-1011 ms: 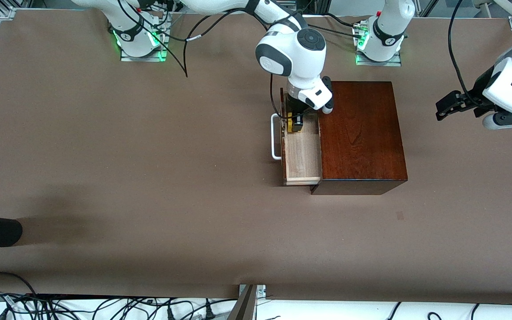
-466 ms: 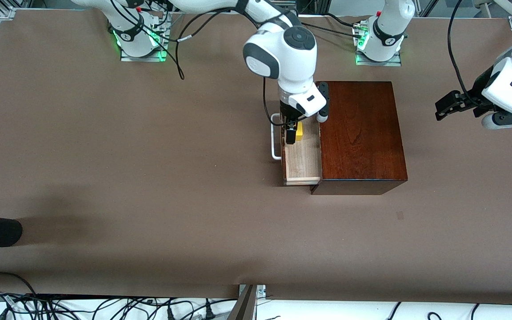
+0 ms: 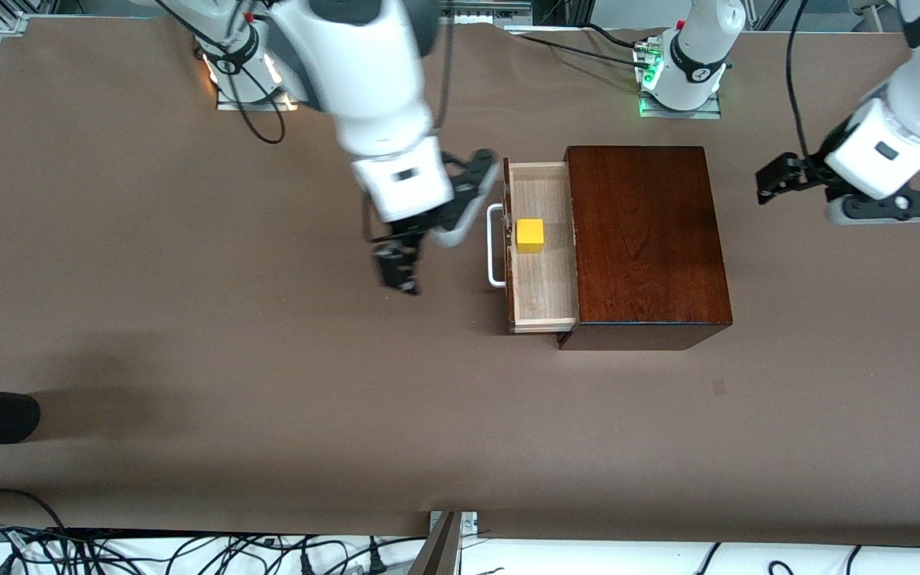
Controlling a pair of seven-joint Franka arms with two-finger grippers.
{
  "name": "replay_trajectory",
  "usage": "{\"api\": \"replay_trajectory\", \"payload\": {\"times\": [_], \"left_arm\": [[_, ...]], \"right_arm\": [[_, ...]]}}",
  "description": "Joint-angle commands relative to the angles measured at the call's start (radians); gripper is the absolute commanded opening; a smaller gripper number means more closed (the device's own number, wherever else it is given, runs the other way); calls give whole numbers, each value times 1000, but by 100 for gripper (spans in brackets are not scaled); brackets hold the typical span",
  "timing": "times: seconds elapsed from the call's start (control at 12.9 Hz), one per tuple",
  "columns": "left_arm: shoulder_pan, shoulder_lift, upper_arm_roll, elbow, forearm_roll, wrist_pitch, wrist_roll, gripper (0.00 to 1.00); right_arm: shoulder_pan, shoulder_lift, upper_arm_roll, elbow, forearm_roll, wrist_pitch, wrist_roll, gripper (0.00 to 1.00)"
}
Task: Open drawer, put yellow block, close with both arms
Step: 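Raise the right gripper away while the left gripper reaches the drawer front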
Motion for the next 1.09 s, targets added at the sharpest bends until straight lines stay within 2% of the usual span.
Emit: {"api": "replay_trajectory", "payload": {"times": [0.0,0.23,0.47,0.54,0.7,0.86,1.01], "left_arm": [[-3,40,-74,53,-25,-64,55,100],[-5,98,-125,97,-98,-87,227,100],[-52,172,-142,160,-211,-79,273,100],[-93,203,-144,196,-218,-78,272,100],[-181,284,-144,276,-243,-76,227,100],[-236,359,-144,344,-274,-52,216,100],[-310,402,-145,356,-283,26,216,100]], "right_arm": [[-106,-95,-30,-53,85,-99,0,100],[-195,-204,-116,-141,210,-166,0,100],[-206,-373,-197,-340,214,-189,23,100],[-232,-428,-207,-422,213,-180,46,100],[-299,-488,-207,-517,211,-176,50,100],[-362,-494,-202,-553,202,-179,84,100],[-410,-496,-190,-580,198,-176,102,100]]}}
